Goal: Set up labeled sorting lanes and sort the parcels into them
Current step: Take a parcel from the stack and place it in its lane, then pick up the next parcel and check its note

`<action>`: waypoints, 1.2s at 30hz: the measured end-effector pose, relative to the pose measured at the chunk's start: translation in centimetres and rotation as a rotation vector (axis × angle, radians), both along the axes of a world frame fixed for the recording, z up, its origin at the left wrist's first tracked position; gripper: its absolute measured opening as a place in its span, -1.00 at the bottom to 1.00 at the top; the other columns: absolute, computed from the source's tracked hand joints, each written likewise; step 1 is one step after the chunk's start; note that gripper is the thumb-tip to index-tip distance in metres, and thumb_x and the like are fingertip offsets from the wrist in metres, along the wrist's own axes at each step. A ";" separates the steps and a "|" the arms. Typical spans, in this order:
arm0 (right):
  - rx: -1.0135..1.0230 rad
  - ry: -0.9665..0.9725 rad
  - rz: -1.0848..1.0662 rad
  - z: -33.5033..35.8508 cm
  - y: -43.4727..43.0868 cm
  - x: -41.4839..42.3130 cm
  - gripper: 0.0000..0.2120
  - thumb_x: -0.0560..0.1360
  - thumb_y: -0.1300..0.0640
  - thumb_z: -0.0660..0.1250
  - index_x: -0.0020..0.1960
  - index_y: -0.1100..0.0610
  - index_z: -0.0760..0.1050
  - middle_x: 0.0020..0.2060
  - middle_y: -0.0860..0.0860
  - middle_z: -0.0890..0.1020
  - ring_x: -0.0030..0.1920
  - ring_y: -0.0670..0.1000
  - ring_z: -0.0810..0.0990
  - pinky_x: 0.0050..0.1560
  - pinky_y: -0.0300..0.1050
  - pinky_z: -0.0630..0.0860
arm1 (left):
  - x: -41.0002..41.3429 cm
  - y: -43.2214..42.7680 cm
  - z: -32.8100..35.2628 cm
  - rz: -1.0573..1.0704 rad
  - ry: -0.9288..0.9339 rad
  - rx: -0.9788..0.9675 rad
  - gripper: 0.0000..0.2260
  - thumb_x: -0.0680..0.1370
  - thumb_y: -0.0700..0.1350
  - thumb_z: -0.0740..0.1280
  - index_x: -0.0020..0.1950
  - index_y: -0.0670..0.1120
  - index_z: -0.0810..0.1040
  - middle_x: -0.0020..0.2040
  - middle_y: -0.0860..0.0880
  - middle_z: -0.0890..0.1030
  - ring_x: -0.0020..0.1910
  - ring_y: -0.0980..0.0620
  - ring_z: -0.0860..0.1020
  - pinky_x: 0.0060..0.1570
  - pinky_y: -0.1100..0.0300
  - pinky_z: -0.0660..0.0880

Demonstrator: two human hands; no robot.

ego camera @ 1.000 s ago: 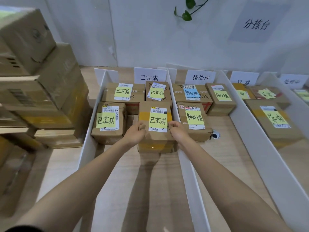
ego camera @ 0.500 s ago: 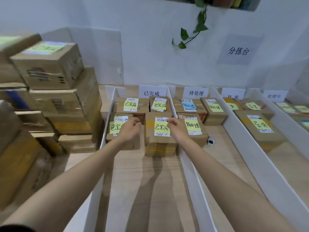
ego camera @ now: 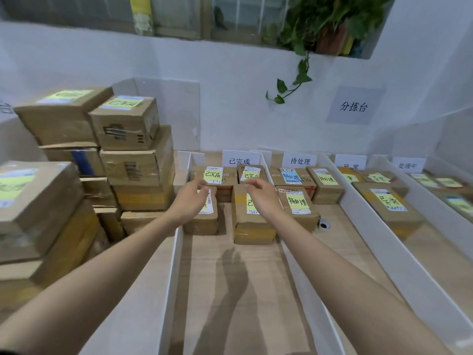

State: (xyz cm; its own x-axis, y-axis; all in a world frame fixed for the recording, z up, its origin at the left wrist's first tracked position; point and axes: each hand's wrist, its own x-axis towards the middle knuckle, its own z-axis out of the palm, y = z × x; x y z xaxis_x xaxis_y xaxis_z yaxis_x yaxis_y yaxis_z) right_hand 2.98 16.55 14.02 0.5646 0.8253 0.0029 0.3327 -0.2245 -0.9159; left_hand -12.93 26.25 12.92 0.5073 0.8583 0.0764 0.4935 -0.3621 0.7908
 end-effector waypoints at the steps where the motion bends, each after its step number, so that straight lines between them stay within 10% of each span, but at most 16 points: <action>1: 0.010 -0.009 0.009 0.3 -0.2 -0.4 -0.73 0.60 0.18 0.16 0.25 0.12 0.51 0.20 -0.03 0.53 0.18 -0.06 0.46 0.08 -0.23 0.30 | -0.6 -0.2 0.3 0.007 0.002 0.009 -0.69 0.63 -0.10 0.12 0.35 -0.15 0.41 0.27 -0.10 0.49 0.20 -0.04 0.45 0.11 0.14 0.37; 17: 0.091 -0.152 0.079 5.0 -7.3 -9.4 -0.70 0.61 0.14 0.13 0.28 0.13 0.50 0.19 0.00 0.56 0.08 -0.02 0.51 -0.18 -0.29 0.39 | -11.2 -6.8 5.1 0.079 0.097 0.270 -0.65 0.63 -0.08 0.14 0.40 -0.15 0.37 0.34 -0.14 0.46 0.32 -0.07 0.42 0.30 -0.01 0.39; 29: 0.152 -0.129 0.218 6.3 -8.7 -19.8 -0.73 0.60 0.14 0.14 0.22 0.09 0.53 0.13 -0.02 0.54 0.07 -0.07 0.46 0.05 -0.20 0.33 | -23.6 -10.6 7.4 0.234 0.075 0.349 -0.71 0.63 -0.11 0.15 0.31 -0.15 0.44 0.22 -0.12 0.53 0.09 0.05 0.45 0.01 0.18 0.37; 36: 0.143 -0.132 0.321 6.7 -6.2 -25.0 -0.72 0.62 0.10 0.13 0.26 0.07 0.50 0.21 -0.03 0.53 0.17 -0.08 0.44 0.09 -0.22 0.33 | -30.0 -9.7 7.1 0.355 0.143 0.334 -0.67 0.64 -0.07 0.12 0.38 -0.12 0.38 0.37 -0.11 0.42 0.29 -0.07 0.42 0.15 0.08 0.39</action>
State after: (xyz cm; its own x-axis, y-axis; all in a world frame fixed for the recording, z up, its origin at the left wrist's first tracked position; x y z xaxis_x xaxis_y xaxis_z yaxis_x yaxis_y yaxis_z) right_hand -22.06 10.38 20.70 0.2643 0.9463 0.1864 0.4826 0.0376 -0.8750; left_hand -42.90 16.51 20.04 0.2145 0.9204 0.3268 0.7269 -0.3739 0.5760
